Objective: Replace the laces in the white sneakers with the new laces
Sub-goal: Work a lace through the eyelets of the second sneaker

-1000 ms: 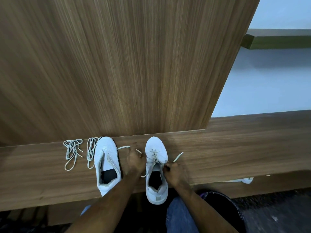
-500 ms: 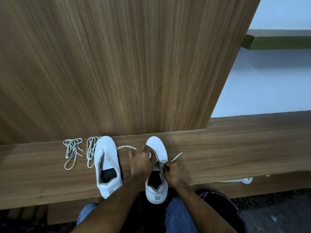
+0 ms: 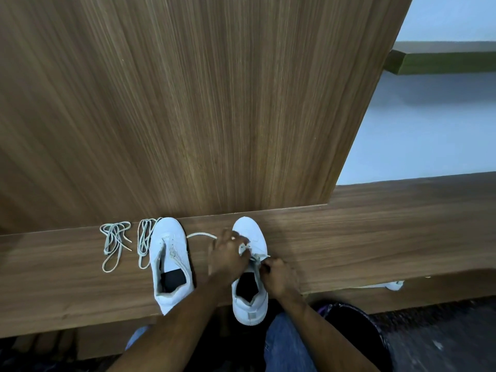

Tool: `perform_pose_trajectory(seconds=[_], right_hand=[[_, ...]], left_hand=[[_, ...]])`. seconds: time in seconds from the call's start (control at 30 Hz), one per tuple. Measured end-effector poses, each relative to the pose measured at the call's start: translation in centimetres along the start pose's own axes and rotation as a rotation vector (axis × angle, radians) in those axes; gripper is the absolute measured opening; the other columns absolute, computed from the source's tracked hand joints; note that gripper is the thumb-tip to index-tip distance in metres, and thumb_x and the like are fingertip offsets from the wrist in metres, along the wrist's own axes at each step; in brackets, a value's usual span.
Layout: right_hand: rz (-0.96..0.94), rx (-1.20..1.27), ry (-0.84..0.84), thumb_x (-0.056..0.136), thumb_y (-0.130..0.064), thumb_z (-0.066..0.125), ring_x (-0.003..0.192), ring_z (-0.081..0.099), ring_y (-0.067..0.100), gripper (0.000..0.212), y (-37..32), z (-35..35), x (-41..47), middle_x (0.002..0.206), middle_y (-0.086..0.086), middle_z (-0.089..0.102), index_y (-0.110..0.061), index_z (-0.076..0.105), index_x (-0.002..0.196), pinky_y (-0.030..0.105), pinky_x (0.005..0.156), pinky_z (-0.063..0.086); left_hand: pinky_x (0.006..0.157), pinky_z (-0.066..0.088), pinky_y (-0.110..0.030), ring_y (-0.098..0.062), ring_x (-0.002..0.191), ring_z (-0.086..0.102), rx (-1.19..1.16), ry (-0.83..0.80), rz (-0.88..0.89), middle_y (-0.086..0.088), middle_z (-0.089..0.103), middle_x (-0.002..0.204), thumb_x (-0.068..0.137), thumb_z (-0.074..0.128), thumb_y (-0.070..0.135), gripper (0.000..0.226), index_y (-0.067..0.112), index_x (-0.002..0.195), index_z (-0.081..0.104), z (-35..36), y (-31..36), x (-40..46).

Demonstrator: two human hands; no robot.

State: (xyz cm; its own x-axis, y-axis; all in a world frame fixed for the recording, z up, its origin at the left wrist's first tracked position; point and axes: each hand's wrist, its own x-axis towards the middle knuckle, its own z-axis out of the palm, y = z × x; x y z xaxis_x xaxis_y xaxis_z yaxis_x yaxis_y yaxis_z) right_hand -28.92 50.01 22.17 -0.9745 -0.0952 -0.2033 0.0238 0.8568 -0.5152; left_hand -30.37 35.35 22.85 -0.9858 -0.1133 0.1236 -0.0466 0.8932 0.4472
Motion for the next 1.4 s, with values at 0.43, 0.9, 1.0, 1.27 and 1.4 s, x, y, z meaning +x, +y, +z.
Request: perform_pose_trajectory(seconds=[0.43, 0.9, 1.0, 1.27, 1.4], right_hand=[[0.027, 0.023, -0.021, 0.093, -0.032, 0.044, 0.105, 0.062, 0.030, 0.028, 0.0, 0.1, 0.2, 0.110, 0.008, 0.068, -0.023, 0.067, 0.106, 0.034, 0.084, 0.049], [0.040, 0.030, -0.005, 0.092, -0.034, 0.044, 0.102, 0.063, 0.030, 0.029, -0.2, 0.2, 0.2, 0.108, 0.008, 0.070, -0.024, 0.069, 0.104, 0.032, 0.082, 0.049], [0.052, 0.045, -0.008, 0.091, -0.034, 0.045, 0.101, 0.063, 0.029, 0.029, -0.3, 0.2, 0.2, 0.107, 0.008, 0.070, -0.026, 0.069, 0.104, 0.031, 0.081, 0.049], [0.060, 0.027, -0.007, 0.090, -0.032, 0.047, 0.101, 0.063, 0.028, 0.025, -0.3, 0.2, 0.2, 0.106, 0.006, 0.070, -0.023, 0.068, 0.099, 0.030, 0.078, 0.047], [0.070, 0.022, -0.004, 0.090, -0.031, 0.047, 0.099, 0.064, 0.027, 0.026, -0.5, 0.4, 0.1, 0.105, 0.006, 0.070, -0.021, 0.069, 0.099, 0.031, 0.078, 0.049]], left_hand=[[0.112, 0.026, -0.046, -0.018, 0.100, 0.059, 0.062, 0.256, 0.002, 0.004, 0.066, 0.099, 0.090, 0.054, 0.026, 0.014, 0.021, 0.089, 0.067, -2.0, 0.7, 0.5], [0.078, 0.048, -0.039, -0.038, 0.088, 0.062, -0.530, 0.361, -0.664, -0.015, 0.066, 0.087, 0.090, 0.053, 0.024, 0.014, 0.015, 0.080, 0.059, -0.8, 0.0, -0.6], [0.083, 0.048, -0.040, -0.038, 0.093, 0.061, -0.412, 0.231, -0.590, -0.016, 0.066, 0.095, 0.089, 0.054, 0.025, 0.015, 0.012, 0.092, 0.060, 0.1, -0.7, -1.1], [0.109, 0.023, -0.041, -0.018, 0.123, 0.044, 0.286, -0.131, 0.154, 0.006, 0.054, 0.122, 0.088, 0.042, 0.042, 0.031, 0.031, 0.110, 0.061, 2.2, -0.8, -1.5], [0.113, 0.019, -0.042, -0.019, 0.126, 0.041, 0.373, -0.196, 0.145, 0.003, 0.047, 0.128, 0.097, 0.036, 0.036, 0.032, 0.026, 0.120, 0.056, 2.3, 0.1, -1.9]])
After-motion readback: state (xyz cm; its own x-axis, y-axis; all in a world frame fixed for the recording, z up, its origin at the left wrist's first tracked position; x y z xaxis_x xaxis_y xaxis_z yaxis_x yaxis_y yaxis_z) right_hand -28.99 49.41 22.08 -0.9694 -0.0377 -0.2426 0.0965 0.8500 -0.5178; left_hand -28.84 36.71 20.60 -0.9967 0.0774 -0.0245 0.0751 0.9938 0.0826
